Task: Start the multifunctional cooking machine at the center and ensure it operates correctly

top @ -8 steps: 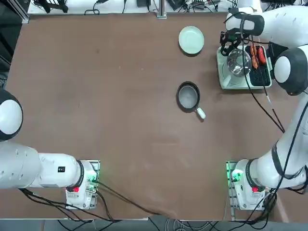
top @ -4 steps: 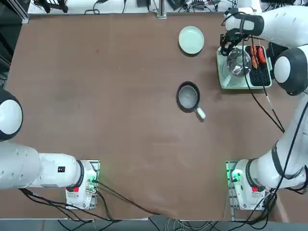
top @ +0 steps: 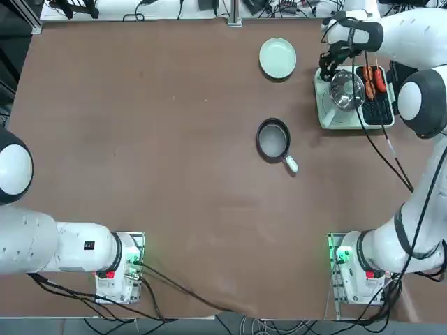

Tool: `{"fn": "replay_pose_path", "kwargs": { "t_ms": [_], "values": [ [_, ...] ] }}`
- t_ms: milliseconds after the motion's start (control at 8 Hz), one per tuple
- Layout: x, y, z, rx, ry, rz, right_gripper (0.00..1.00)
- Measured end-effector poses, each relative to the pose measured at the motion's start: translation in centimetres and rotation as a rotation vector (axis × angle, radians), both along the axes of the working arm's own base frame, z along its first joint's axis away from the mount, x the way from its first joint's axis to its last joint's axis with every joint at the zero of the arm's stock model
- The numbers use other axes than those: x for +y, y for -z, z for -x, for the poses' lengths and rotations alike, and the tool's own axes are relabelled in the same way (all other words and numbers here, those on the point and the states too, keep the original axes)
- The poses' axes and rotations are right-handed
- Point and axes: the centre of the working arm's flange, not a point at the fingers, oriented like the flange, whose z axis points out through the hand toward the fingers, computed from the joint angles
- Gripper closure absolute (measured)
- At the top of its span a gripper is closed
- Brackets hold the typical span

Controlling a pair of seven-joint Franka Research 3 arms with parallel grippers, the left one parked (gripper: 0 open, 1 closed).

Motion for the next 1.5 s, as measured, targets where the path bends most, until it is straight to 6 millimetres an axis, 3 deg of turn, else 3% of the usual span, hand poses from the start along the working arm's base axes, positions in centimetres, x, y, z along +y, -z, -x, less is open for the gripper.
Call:
{"fn": "replay_pose_path", "kwargs": {
  "t_ms": [750,1250,1375,1500],
  "values": [
    [0.00,-0.08,-0.02,0.010,-0.379,-0.018,0.58],
    [0.05,-0.11,-0.02,0.013,-0.520,-0.022,0.58],
    [0.08,-0.09,-0.01,0.015,-0.524,-0.022,0.56],
    [-0.05,0.30,0.22,0.033,-0.524,-0.024,0.41]
  ]
}}
